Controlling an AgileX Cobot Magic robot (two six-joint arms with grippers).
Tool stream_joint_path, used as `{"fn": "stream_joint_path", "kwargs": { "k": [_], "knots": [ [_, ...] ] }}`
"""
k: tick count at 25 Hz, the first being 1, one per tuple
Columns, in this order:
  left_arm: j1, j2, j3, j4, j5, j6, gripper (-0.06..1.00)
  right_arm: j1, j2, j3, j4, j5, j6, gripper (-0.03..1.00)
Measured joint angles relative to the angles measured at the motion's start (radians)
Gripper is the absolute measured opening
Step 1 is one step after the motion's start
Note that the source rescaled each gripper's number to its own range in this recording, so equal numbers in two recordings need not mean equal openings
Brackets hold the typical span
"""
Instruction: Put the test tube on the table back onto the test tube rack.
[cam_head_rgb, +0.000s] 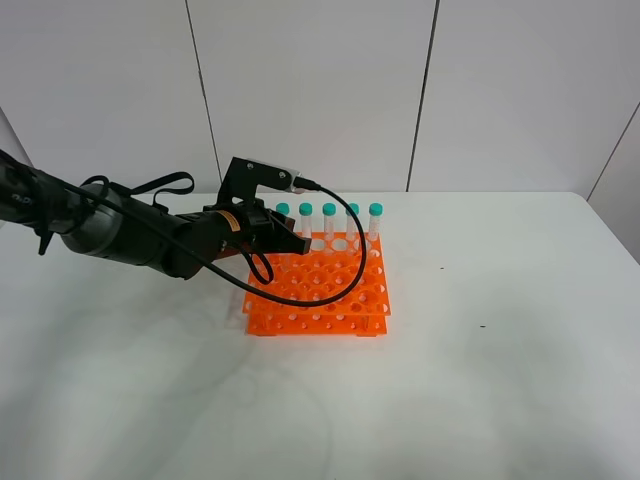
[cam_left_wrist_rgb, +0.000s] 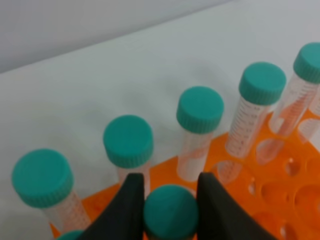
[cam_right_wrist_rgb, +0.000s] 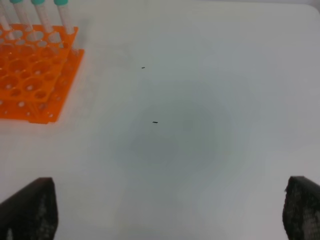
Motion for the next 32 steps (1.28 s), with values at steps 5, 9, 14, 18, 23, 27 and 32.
{"fn": "stream_joint_path", "kwargs": {
  "k": [5,9,14,18,23,27,32],
  "knots": [
    [0.000,0.000,0.000,0.000,0.000,-0.002,0.00,0.000,0.000,0.000,0.000,0.000,0.000,1.00],
    [0.000,0.000,0.000,0.000,0.000,-0.002,0.00,0.000,0.000,0.000,0.000,0.000,0.000,1.00],
    [0.000,0.000,0.000,0.001,0.000,-0.002,0.00,0.000,0.000,0.000,0.000,0.000,0.000,1.00],
    [0.000,-0.002,0.000,0.001,0.008,-0.006,0.10,0.000,0.000,0.000,0.000,0.000,0.000,1.00],
    [0.000,-0.030,0.003,0.008,0.038,-0.013,0.35,0.000,0.000,0.000,0.000,0.000,0.000,1.00],
    [0.000,-0.049,0.003,0.009,0.070,-0.040,0.58,0.000,0.000,0.000,0.000,0.000,0.000,1.00],
    [0.000,-0.098,-0.002,0.019,0.132,-0.055,0.65,0.000,0.000,0.000,0.000,0.000,0.000,1.00]
  ]
}}
